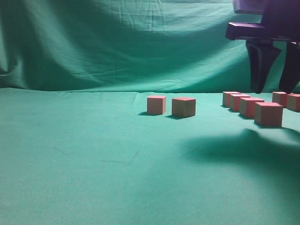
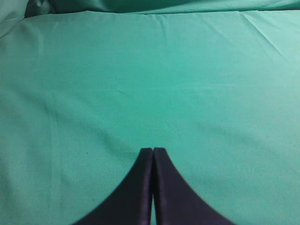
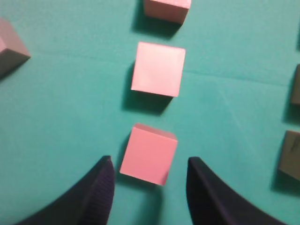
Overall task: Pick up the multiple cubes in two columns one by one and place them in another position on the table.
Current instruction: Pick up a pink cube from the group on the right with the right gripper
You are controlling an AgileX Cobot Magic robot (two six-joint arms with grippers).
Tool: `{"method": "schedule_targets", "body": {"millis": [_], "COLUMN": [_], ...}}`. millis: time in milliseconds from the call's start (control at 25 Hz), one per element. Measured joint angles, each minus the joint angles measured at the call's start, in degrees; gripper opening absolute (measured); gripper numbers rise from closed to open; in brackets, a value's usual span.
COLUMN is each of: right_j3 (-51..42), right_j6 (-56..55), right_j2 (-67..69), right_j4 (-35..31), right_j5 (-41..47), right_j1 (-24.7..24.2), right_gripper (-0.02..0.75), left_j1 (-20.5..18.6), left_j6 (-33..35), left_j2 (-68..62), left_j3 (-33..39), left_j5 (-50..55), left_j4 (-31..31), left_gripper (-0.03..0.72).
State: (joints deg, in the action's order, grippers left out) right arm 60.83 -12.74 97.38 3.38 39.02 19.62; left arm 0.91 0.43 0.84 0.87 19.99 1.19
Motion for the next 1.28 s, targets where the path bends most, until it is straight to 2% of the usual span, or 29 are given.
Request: {"method": "schedule_targets", "body": {"millis": [80,120,240,480,520,840,1120,1280], "right_j3": [0.0,0.0,0.0,0.0,0.0,0.0,0.0,0.0], "right_j6": [0.1,0.1,-0.3,-2.2,-2.2,-3.1,-4.6,-5.1], "right_j2": [0.5,0.6,0.8,2.6,3.1,5.8,5.9,5.9], "right_j4": [-0.2,-0.2,-0.3,-0.3,-0.3,-0.4,-0.4,-0.4], "right_j5": [-1.0,-1.5,-2.3,-4.1,-4.3,-4.9,-4.4,-4.1], "right_j1": [0.0,0.0,0.0,0.0,0.0,0.0,0.0,0.0], "right_gripper": [0.367,0.445,0.538,0.522,0.478,0.477,0.266,0.28], "left_j1": [0.0,0.0,0.0,0.0,0.0,0.0,0.0,0.0], "left_j6": [0.0,0.0,0.0,0.0,0.0,0.0,0.0,0.0], "left_j2": [0.0,0.0,0.0,0.0,0.0,0.0,0.0,0.0], "left_j3": [0.0,0.0,0.0,0.0,0.0,0.0,0.0,0.0], "left_j5": [0.0,0.0,0.0,0.0,0.0,0.0,0.0,0.0], "left_j4": [0.0,0.0,0.0,0.0,0.0,0.0,0.0,0.0], "left_gripper": [0.0,0.0,0.0,0.0,0.0,0.0,0.0,0.0]}}
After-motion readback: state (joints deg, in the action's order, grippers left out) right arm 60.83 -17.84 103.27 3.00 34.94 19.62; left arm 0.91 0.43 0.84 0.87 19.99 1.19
